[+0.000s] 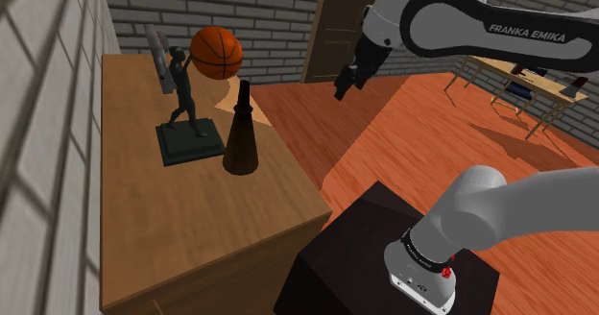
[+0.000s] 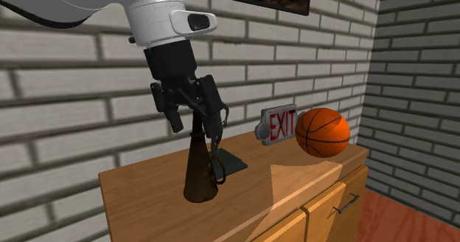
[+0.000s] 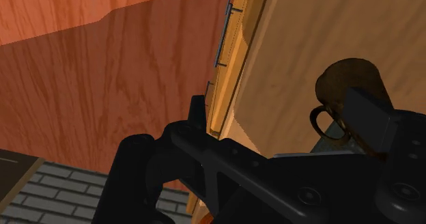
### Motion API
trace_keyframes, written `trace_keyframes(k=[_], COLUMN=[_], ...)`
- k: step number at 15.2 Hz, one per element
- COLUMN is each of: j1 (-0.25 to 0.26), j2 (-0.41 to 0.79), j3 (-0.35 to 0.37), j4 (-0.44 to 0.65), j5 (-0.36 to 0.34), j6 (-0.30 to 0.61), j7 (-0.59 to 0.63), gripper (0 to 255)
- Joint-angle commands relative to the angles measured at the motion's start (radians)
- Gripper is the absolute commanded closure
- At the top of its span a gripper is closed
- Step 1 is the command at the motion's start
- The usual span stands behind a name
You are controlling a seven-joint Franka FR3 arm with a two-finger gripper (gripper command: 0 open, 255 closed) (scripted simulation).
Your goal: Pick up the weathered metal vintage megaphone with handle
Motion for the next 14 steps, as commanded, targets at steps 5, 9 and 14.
trace_keyframes(k=[5, 9, 14], j1=[0.006, -0.003, -0.021], j2=[0.149, 0.267, 0.434], j3=[0.114, 0.193, 0.290], j4=[0.038, 0.096, 0.201], j5=[-0.012, -0.052, -0.148], j6=[0.146, 0.223, 0.288], j7=[0.139, 0.240, 0.385], gripper=[0, 0, 0])
